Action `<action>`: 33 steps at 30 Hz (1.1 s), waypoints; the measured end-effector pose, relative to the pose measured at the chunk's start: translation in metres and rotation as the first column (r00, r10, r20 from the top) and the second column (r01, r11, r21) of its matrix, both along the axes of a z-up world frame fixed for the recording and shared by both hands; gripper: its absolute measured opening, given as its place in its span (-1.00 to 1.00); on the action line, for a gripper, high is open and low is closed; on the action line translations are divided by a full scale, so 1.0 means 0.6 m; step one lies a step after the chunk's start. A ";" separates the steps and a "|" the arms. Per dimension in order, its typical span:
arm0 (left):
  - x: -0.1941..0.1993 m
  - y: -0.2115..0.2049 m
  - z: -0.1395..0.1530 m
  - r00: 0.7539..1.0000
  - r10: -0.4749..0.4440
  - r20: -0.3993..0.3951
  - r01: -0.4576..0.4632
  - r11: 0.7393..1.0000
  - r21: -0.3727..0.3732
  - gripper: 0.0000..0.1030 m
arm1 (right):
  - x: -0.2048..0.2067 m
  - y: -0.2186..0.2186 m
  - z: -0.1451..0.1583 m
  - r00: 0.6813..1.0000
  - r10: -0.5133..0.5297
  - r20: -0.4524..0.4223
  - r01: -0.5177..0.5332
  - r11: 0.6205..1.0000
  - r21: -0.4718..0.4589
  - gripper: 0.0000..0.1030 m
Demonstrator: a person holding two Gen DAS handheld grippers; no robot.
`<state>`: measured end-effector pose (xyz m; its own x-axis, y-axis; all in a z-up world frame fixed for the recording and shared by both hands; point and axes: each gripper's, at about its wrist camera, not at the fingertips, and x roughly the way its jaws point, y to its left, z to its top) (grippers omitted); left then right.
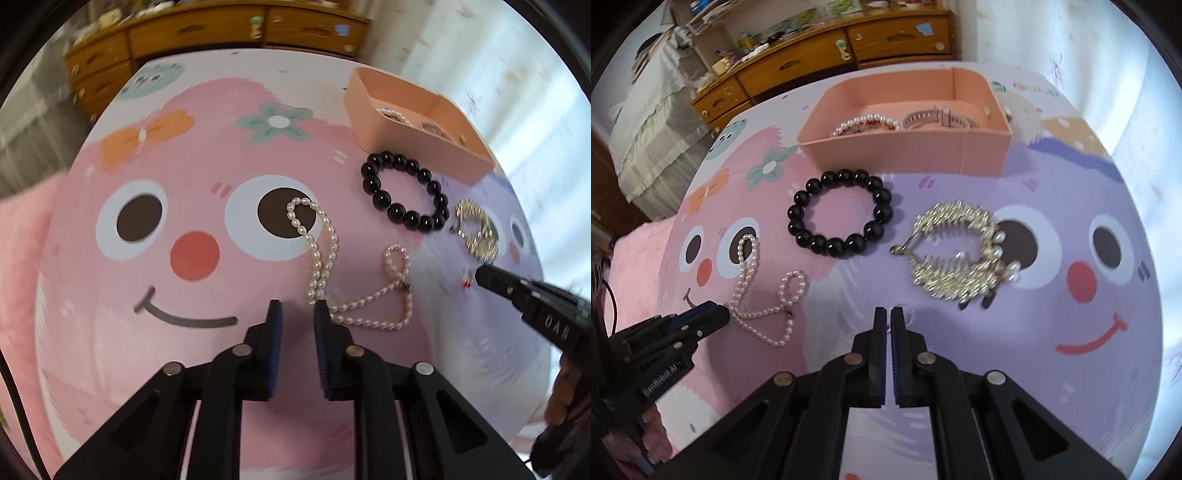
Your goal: Organize jewelry
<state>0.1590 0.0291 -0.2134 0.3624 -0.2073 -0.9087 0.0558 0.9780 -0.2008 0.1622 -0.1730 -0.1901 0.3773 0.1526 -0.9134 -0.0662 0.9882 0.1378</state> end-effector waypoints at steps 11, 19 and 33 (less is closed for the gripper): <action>-0.003 -0.035 0.002 0.999 0.006 0.038 -0.010 0.993 0.115 -0.58 | -0.006 -0.031 -0.011 0.995 0.084 -0.052 -0.084 0.996 -0.005 -0.95; 0.021 -0.054 0.007 0.999 0.001 0.045 -0.008 0.990 0.144 -0.60 | -0.015 -0.009 -0.019 0.983 0.181 -0.043 -0.183 0.982 -0.045 -0.34; 0.015 -0.080 0.006 0.996 -0.080 0.032 0.073 0.982 0.176 -0.86 | -0.022 0.021 -0.025 0.970 0.244 0.018 -0.237 0.957 -0.169 -0.04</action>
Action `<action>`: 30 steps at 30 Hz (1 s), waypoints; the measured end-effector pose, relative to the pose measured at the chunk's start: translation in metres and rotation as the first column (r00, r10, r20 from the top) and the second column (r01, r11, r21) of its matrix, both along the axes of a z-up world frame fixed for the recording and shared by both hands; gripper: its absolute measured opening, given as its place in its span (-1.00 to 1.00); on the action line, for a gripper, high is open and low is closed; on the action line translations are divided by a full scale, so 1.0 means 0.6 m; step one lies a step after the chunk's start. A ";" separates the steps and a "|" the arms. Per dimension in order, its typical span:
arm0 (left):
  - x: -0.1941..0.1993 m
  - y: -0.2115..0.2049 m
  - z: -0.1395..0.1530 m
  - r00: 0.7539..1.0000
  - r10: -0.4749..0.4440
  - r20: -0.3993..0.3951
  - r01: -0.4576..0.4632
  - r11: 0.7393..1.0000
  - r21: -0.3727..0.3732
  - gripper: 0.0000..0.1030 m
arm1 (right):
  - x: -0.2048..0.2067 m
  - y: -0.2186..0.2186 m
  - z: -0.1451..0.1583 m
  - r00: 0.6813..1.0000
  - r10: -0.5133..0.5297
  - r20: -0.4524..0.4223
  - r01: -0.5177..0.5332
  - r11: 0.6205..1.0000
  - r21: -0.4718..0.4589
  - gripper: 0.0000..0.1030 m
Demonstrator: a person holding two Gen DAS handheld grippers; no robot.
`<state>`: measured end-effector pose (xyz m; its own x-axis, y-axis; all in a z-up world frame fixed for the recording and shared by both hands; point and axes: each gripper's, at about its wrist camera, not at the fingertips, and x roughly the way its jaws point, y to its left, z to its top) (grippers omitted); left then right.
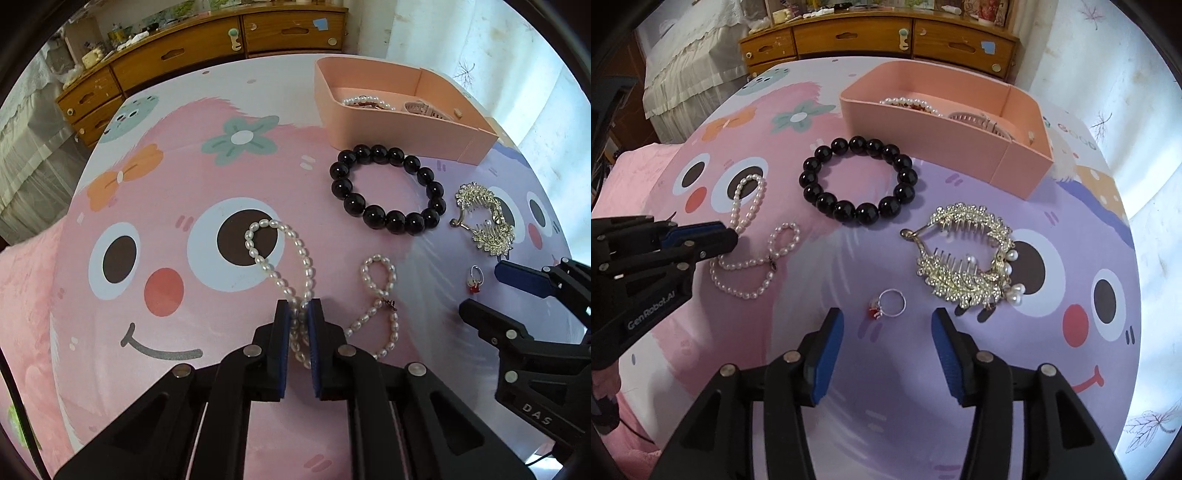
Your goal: Organize jewelry
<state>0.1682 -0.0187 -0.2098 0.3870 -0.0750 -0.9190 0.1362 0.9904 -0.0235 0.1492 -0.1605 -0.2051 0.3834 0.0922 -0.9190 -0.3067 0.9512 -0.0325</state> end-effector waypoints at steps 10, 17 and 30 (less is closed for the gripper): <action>-0.013 0.018 0.001 1.000 0.001 0.007 -0.001 1.000 -0.025 -0.90 | 0.005 0.012 0.001 0.999 0.017 0.030 -0.017 1.000 0.016 -1.00; -0.018 0.037 0.022 0.999 0.015 0.043 -0.013 0.999 -0.049 -1.00 | 0.012 0.013 0.013 0.999 0.002 0.051 -0.005 0.999 0.054 -0.99; -0.042 0.046 0.027 0.999 0.047 0.005 -0.046 0.995 -0.083 0.31 | 0.020 0.034 -0.001 0.995 0.074 0.065 -0.073 0.997 -0.011 -0.17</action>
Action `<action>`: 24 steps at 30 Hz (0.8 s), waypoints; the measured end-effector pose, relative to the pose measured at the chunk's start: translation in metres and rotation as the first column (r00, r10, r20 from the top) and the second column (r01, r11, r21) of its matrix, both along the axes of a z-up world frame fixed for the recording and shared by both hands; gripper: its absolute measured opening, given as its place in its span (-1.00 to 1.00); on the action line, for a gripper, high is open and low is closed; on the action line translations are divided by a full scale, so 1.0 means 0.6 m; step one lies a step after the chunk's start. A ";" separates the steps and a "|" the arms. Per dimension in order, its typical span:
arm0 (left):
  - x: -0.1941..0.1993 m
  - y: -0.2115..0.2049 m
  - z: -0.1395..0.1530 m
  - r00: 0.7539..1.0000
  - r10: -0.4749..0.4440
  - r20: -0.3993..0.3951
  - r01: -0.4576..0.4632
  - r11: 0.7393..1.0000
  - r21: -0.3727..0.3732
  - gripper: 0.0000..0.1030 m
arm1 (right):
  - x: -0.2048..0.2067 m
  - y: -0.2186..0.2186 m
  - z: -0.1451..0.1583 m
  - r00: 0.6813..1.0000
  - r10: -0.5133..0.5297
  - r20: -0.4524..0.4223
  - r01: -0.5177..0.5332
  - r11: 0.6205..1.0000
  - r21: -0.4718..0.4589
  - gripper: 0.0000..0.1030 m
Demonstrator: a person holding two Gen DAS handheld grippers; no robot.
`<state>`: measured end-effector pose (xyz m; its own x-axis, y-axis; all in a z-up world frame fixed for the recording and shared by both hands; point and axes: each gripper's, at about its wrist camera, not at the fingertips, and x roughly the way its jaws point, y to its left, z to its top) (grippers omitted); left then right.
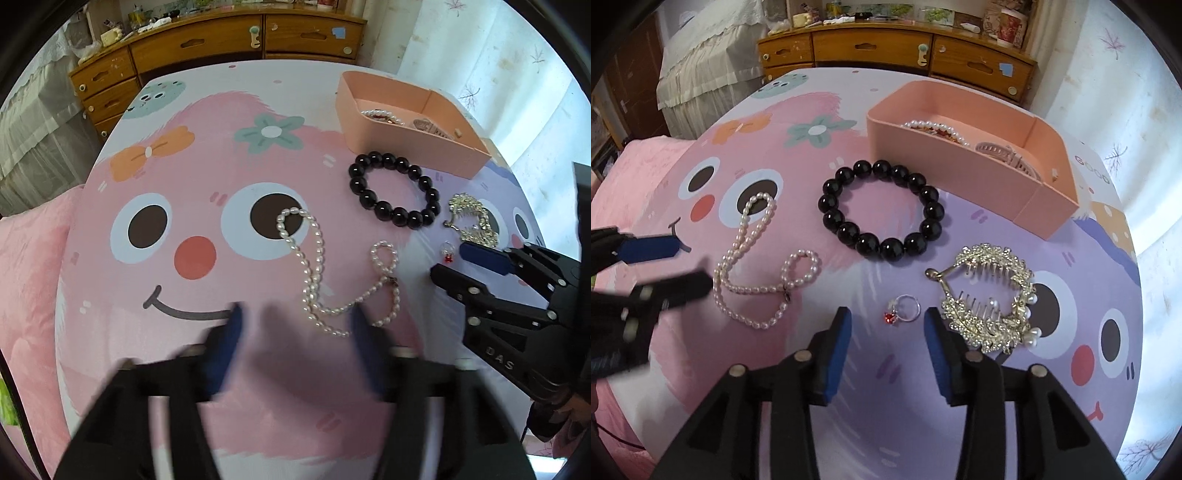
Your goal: Organize jewelry
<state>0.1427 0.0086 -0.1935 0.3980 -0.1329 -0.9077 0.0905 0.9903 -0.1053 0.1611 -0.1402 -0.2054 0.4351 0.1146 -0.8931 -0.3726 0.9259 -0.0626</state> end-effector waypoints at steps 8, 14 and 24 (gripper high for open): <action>-0.012 -0.056 -0.009 0.985 -0.170 0.035 0.167 0.983 0.075 0.62 | 0.003 -0.015 -0.003 0.999 0.053 0.005 -0.053 0.998 0.040 -0.15; 0.000 -0.074 -0.033 0.986 -0.165 0.006 0.163 0.981 0.108 0.62 | 0.004 -0.023 -0.002 0.996 0.082 0.023 -0.083 0.995 0.052 -0.42; 0.019 -0.077 -0.042 0.986 -0.152 0.064 0.147 0.986 0.075 0.33 | 0.016 -0.043 -0.001 0.998 0.061 -0.006 -0.060 0.992 0.107 -0.86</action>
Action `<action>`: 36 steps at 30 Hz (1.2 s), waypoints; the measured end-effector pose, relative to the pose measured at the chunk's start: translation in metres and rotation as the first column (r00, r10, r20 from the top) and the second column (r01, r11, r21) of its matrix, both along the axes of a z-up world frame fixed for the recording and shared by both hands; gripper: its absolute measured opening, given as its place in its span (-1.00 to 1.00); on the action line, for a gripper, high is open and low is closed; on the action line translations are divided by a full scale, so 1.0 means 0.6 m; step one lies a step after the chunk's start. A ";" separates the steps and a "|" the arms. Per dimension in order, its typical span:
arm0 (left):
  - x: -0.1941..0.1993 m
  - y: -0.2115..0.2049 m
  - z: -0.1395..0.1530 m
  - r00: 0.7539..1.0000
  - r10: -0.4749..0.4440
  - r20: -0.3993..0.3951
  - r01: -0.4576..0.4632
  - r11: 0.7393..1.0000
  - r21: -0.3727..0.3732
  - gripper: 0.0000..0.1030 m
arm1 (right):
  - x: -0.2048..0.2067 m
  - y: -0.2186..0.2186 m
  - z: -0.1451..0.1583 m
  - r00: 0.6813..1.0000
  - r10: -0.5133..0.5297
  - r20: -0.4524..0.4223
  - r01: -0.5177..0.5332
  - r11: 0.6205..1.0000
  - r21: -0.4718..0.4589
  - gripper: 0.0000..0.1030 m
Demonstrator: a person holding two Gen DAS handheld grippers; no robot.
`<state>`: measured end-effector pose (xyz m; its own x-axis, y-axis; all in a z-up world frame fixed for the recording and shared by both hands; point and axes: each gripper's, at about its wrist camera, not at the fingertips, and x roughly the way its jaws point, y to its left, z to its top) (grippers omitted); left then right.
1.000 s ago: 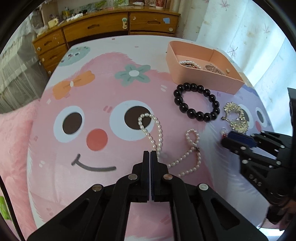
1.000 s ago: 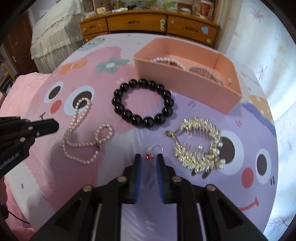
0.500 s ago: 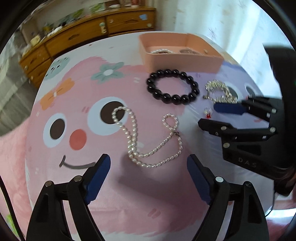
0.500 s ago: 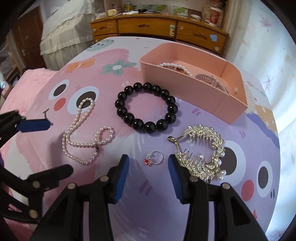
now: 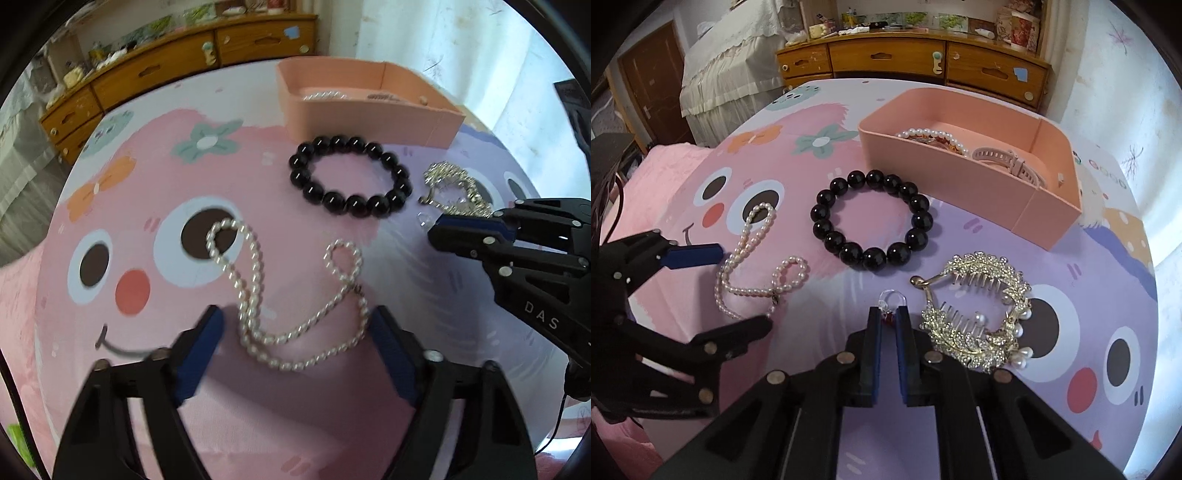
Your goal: Organize jewelry
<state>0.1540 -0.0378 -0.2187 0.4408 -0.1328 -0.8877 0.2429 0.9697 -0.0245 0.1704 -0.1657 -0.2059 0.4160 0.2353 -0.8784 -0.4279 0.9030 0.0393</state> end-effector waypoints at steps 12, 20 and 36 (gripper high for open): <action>0.015 0.010 0.009 1.000 0.009 0.006 -0.008 0.997 -0.076 -0.87 | 0.002 0.012 0.001 0.999 -0.042 0.002 0.042 0.999 -0.005 -0.86; 0.007 0.057 0.041 1.000 -0.008 0.000 0.008 0.994 -0.111 -0.87 | -0.002 0.024 0.020 0.991 -0.133 -0.001 0.133 0.989 0.060 -0.86; 0.059 0.104 0.249 0.970 -0.097 0.222 0.136 0.977 -0.166 -0.87 | 0.028 0.052 0.141 0.967 -0.198 0.161 0.175 0.974 0.147 -0.86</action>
<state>0.1893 0.0249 -0.0694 0.5880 -0.3420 -0.7330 0.3722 0.9190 -0.1302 0.1875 -0.1344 -0.1213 0.6064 0.2468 -0.7559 -0.2632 0.9593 0.1021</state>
